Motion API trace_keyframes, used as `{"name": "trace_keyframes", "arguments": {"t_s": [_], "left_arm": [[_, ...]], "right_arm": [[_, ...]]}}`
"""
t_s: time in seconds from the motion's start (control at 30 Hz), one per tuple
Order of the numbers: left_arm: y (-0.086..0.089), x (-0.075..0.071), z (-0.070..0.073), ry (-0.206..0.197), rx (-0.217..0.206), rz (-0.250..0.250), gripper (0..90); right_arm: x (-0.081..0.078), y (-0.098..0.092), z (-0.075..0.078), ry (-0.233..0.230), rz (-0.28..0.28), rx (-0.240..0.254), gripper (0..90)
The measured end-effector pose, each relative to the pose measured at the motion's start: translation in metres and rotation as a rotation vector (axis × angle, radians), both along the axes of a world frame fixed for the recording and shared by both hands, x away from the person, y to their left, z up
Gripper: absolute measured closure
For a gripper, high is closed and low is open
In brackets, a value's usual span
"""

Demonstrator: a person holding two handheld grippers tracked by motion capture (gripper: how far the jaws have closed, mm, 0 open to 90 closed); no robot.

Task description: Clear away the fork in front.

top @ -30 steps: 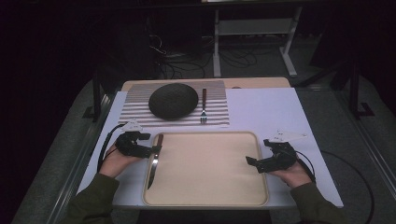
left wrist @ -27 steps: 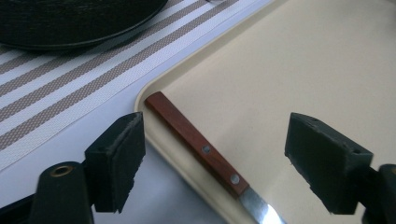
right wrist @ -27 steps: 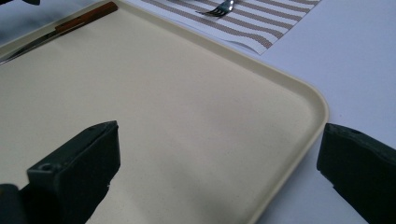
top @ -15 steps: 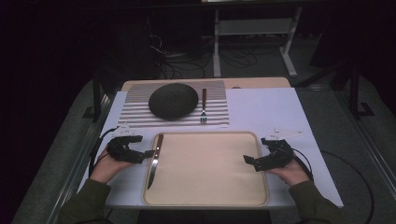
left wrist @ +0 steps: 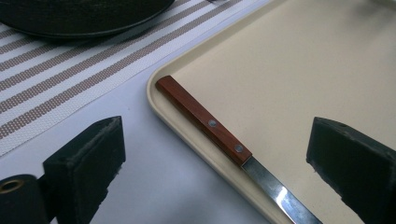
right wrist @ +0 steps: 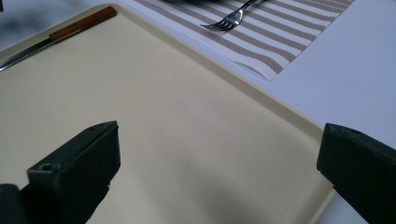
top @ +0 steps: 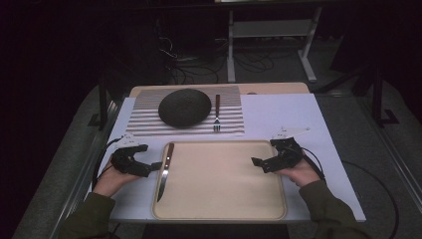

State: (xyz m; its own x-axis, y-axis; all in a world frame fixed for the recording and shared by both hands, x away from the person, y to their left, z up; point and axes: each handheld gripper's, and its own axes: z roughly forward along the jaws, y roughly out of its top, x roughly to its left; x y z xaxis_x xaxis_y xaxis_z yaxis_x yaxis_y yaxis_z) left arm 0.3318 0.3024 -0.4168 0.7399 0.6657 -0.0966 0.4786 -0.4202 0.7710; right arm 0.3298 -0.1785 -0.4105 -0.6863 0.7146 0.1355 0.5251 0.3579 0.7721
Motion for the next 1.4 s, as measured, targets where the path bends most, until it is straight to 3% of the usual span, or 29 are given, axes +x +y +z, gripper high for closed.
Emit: {"name": "trace_keyframes", "arguments": {"t_s": [0.63,1.17,1.4], "left_arm": [[-0.003,0.001,-0.005,0.014,0.005,-0.019,0.0],[-0.003,0.001,-0.006,0.017,0.004,-0.030,0.0],[-0.003,0.001,-0.007,0.019,-0.001,-0.036,0.0]], "right_arm": [[0.045,0.027,0.014,-0.005,-0.012,-0.008,2.4],[0.087,0.053,0.014,0.006,-0.029,-0.016,22.8],[0.103,0.065,0.014,0.012,-0.021,-0.037,39.6]]}}
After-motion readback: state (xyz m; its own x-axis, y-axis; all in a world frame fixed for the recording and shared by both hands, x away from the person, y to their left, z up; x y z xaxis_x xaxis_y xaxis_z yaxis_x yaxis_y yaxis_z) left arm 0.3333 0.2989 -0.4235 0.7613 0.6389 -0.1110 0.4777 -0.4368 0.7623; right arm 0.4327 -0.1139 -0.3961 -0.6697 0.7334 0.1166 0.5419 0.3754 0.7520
